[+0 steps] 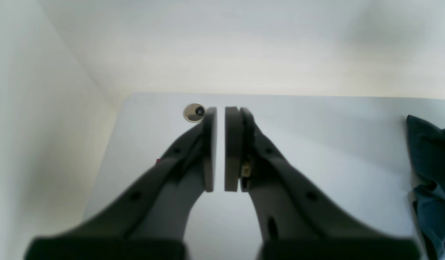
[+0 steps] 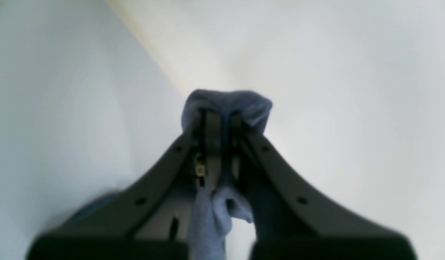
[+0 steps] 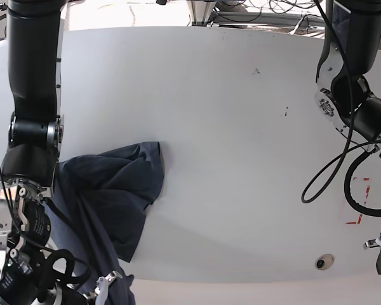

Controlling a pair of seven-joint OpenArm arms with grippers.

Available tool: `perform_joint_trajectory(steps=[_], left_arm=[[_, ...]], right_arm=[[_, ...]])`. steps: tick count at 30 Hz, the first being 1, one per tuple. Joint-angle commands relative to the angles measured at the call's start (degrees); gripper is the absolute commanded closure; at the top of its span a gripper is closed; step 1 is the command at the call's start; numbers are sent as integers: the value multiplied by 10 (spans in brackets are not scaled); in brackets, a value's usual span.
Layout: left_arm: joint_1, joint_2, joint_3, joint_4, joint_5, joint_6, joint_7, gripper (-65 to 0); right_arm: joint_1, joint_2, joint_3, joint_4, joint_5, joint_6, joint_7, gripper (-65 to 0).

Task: Fold the T-shirt properly
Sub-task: 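Swing the held shirt up and lay it back with both grippers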

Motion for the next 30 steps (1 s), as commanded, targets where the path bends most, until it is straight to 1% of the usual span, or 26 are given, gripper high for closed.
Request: perform_joint_trajectory(steps=[1, 6, 11, 13, 16, 18, 23, 24, 25, 27, 30], left_arm=[[-2, -22, 3, 7, -17, -10, -16, -24], [11, -38, 3, 7, -35, -12, -16, -24], [24, -44, 3, 8, -37, -12, -16, -24], [25, -44, 3, 8, -37, -13, -16, -24], [26, -44, 3, 8, -37, -14, -16, -24], [26, -44, 3, 8, -37, -14, -16, -24], [26, -44, 3, 8, -37, -14, -17, -24], [26, -43, 3, 7, -37, -14, -17, -24], [26, -43, 3, 7, -37, -14, -17, -24], [26, -40, 3, 7, -37, -14, -17, -24], [27, -40, 3, 7, -37, -14, -17, -24]], right_arm=[[69, -20, 3, 17, -2, -1, 23, 0], [151, -71, -19, 17, -2, -1, 24, 0], [213, -110, -31, 16, -3, -1, 26, 0], [228, -119, -32, 16, -3, -1, 26, 0], [237, -121, -32, 14, -7, -1, 26, 0], [235, -117, -31, 14, -19, -1, 26, 0], [201, -90, -30, 14, -52, -1, 29, 0], [181, -77, -29, 17, -54, -1, 32, 0], [174, -71, -29, 17, -54, -1, 32, 0], [132, -37, -28, 19, -53, -1, 35, 0], [79, -2, -15, 37, -56, -1, 36, 0]])
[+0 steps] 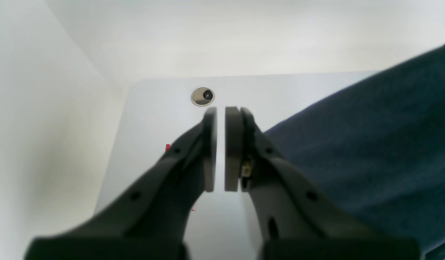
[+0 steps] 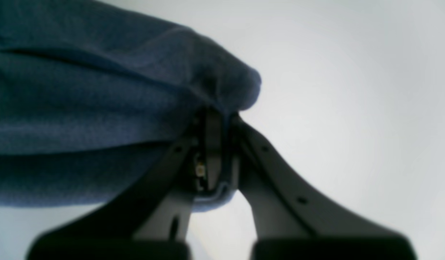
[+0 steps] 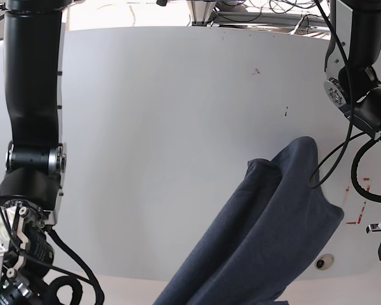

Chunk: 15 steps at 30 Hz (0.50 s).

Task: Fold the T-shirt properly
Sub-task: 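Swing the held shirt up and lay it back with both grippers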

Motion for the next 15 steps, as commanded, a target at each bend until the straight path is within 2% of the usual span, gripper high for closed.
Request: perform_joint_trajectory(steps=[1, 8, 15], left_arm=[[-16, -6, 1, 7, -8, -1, -17, -24], [1, -6, 2, 6, -8, -2, -19, -24], [39, -5, 1, 6, -8, -2, -37, -24]], right_arm=[[-48, 39, 29, 29, -6, -1, 7, 0], [-233, 86, 108, 80, -5, -1, 8, 0], [-410, 84, 181, 134, -5, -1, 16, 0]])
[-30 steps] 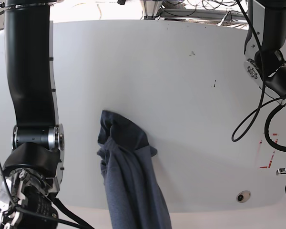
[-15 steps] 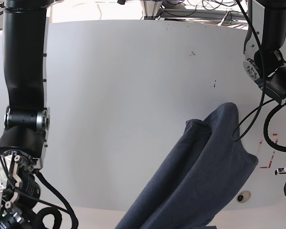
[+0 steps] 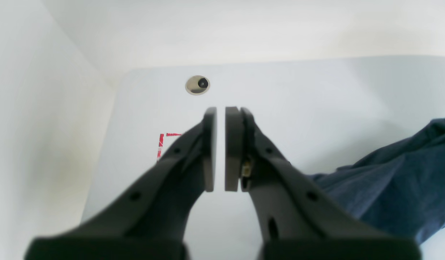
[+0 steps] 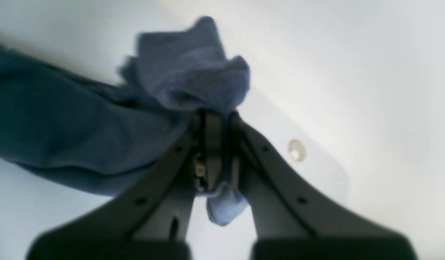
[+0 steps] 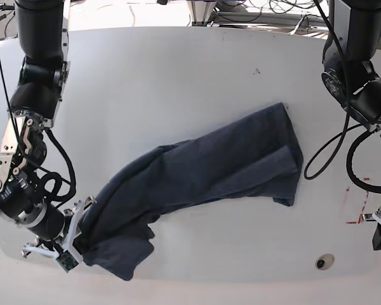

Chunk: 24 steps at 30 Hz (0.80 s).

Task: Fold the T-shirt properly
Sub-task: 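Swing the held shirt up and lay it back with both grippers, then move the left gripper inward along the shirt, keeping hold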

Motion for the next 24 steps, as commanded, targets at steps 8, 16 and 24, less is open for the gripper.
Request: perform_joint_trajectory(steps=[8, 16, 24], left_arm=[[56, 15, 0, 8, -6, 1, -25, -75], [123, 77, 1, 11, -7, 1, -23, -276], [185, 144, 26, 8, -29, 18, -26, -349]], right_arm=[[-126, -27, 51, 61, 4, -1, 45, 0], [-172, -52, 72, 76, 4, -1, 45, 0], [-197, -58, 72, 86, 3, -1, 45, 0]])
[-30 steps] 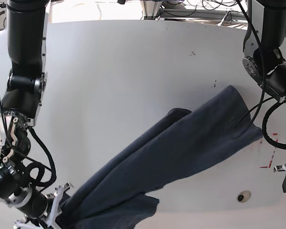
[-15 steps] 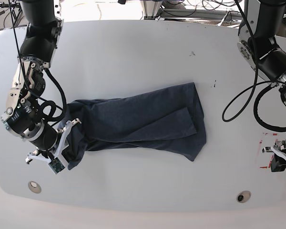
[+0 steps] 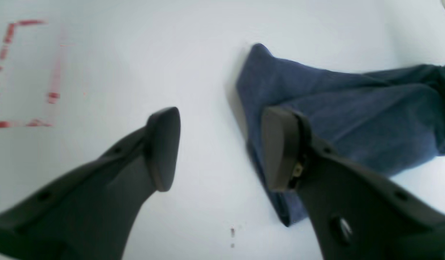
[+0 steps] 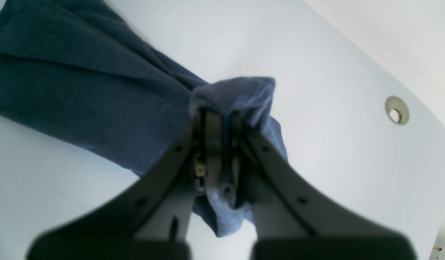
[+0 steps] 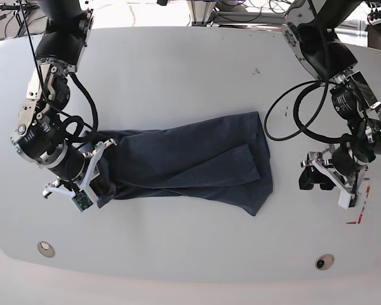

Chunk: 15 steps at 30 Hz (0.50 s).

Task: Fold the T-shirt properly
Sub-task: 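Move the left gripper inward along the shirt, keeping hold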

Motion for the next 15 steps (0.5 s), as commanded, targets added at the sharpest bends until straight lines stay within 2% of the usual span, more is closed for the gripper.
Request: perform_joint_trajectory(steps=[1, 5, 9, 15], left_arm=[[-2, 9, 22, 8, -11, 16, -18, -349], [24, 14, 69, 8, -3, 42, -34, -350], [47, 13, 110, 8, 16, 49, -63, -350], [68, 16, 164, 5, 74, 97, -114, -351]], right_arm=[[8, 7, 4, 12, 3, -1, 15, 0], [1, 7, 7, 12, 3, -1, 16, 0], [-1, 7, 7, 12, 3, -1, 16, 0], [-10, 6, 7, 11, 3, -1, 16, 0]])
